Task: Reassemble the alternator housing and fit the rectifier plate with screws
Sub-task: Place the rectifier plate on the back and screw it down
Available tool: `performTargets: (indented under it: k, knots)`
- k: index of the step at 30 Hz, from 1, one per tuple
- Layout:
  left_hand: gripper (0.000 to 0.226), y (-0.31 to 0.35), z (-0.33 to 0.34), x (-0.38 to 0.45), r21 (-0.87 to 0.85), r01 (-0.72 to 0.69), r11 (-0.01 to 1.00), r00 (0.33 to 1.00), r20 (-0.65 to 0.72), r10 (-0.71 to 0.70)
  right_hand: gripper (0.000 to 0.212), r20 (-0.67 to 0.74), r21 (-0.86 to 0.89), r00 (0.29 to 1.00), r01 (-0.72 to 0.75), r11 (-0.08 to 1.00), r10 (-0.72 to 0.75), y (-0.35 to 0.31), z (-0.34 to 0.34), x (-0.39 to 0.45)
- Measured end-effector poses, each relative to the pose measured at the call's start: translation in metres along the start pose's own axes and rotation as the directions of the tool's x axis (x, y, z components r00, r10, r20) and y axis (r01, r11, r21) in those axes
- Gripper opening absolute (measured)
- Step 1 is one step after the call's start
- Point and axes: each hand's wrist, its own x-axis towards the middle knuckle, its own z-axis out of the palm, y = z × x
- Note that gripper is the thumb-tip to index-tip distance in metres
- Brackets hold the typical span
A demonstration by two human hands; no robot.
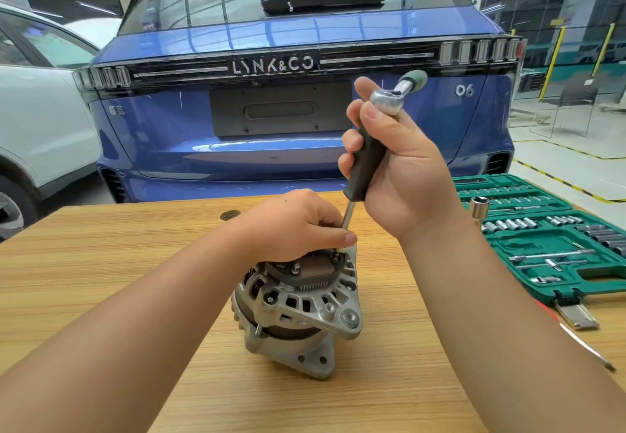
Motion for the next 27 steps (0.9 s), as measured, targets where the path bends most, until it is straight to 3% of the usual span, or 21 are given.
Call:
performTargets:
  k: [6, 8, 11, 13, 17, 21, 24, 27]
  knots:
    - [0.039, 0.002, 0.000, 0.000, -0.004, 0.001, 1.000, 1.000, -0.007, -0.001, 0.028, -0.060, -0.019, 0.993, 0.104, 0.994, -0.105, 0.006, 0.000, 0.001]
    - [0.038, 0.003, 0.000, 0.000, 0.010, 0.004, 1.000, 1.000, -0.006, -0.004, 0.030, -0.068, -0.141, 0.973, 0.210, 0.967, -0.221, 0.006, -0.001, 0.001]
    - [0.039, 0.001, 0.000, 0.000, -0.004, 0.004, 1.000, 1.000, -0.009, -0.004, 0.030, 0.037, -0.290, 0.936, 0.345, 0.893, -0.350, 0.010, 0.001, 0.001]
    - [0.042, -0.001, 0.000, -0.001, -0.019, 0.003, 1.000, 1.000, -0.013, -0.003, 0.035, 0.117, -0.233, 0.947, 0.318, 0.919, -0.298, 0.012, 0.002, 0.000]
    - [0.042, -0.001, 0.001, -0.001, -0.047, 0.014, 0.999, 1.000, -0.015, -0.014, 0.044, 0.221, 0.048, 0.967, 0.116, 0.992, -0.124, 0.006, -0.006, 0.000]
    - [0.042, -0.001, 0.001, -0.001, -0.036, 0.017, 0.999, 1.000, -0.009, -0.017, 0.054, 0.231, 0.082, 0.972, 0.031, 0.996, -0.049, 0.004, -0.010, 0.000]
    - [0.041, -0.002, 0.000, -0.001, -0.049, 0.015, 0.999, 1.000, -0.001, -0.015, 0.056, 0.182, 0.034, 0.983, 0.026, 0.999, -0.032, 0.002, -0.006, 0.001]
    - [0.038, 0.000, 0.000, -0.001, -0.022, 0.005, 1.000, 1.000, -0.008, -0.005, 0.026, -0.014, -0.079, 0.996, 0.084, 0.993, -0.086, 0.004, 0.003, 0.001]
